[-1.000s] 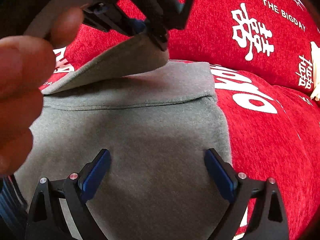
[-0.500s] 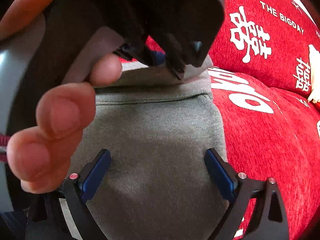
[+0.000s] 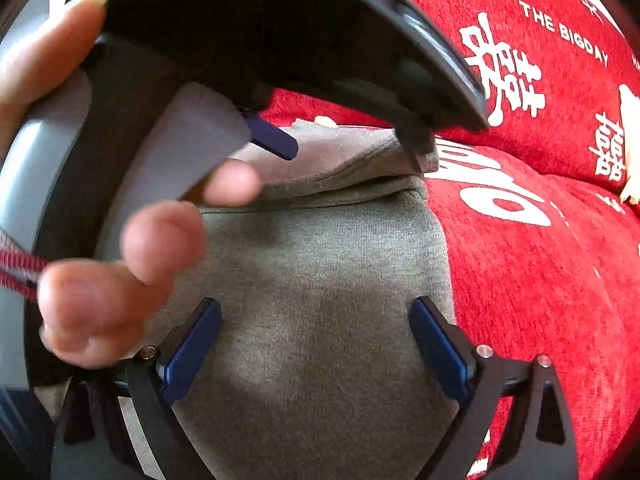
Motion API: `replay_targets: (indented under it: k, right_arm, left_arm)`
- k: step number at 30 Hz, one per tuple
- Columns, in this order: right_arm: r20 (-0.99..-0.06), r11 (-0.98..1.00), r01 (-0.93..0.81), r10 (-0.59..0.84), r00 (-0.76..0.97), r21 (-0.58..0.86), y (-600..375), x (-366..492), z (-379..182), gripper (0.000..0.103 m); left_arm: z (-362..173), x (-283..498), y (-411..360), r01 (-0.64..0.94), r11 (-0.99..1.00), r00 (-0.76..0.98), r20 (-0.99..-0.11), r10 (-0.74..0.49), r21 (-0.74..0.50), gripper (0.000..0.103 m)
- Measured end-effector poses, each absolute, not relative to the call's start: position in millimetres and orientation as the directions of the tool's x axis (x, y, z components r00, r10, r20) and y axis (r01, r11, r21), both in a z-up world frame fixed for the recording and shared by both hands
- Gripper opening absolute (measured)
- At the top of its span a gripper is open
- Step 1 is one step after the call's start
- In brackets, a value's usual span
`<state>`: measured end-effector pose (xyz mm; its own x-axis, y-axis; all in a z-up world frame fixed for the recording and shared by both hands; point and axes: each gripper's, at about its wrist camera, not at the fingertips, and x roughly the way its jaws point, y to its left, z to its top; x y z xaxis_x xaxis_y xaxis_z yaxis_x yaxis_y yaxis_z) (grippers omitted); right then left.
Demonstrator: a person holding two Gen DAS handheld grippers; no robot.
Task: Fold small clothes
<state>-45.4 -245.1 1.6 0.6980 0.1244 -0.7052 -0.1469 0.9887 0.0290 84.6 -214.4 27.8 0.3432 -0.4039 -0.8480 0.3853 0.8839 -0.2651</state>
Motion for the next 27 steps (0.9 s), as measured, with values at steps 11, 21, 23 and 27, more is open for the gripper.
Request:
replay_targets:
  k: [11,21,23,27]
  right_arm:
    - [-0.637,0.903,0.010,0.294,0.712,0.429,-350.1,1.8,49.9,0.092]
    - [-0.767,0.935,-0.025,0.306,0.564,0.354,-325.0,83.2,28.4,0.007]
    - [-0.756,0.959,-0.056,0.253,0.604,0.277,-313.6,82.2,38.1,0.006]
    - [-0.676,0.983,-0.093,0.175,0.716,0.156,-299.1,82.6,60.4,0.006]
  left_arm:
    - [37.3,77.7,-125.9,0.287,0.911,0.422,-0.815,-0.397,-0.295,0.095]
    - [-0.8,79.7,-82.4,0.202,0.945,0.409,-0.854,-0.321,-0.258,0.095]
    - [2.4,79.3,-77.9,0.190,0.952,0.435,-0.848,-0.302,-0.242,0.095]
    - [9.8,82.1,-67.7,0.145,0.960,0.483,-0.830,-0.279,-0.238,0.095]
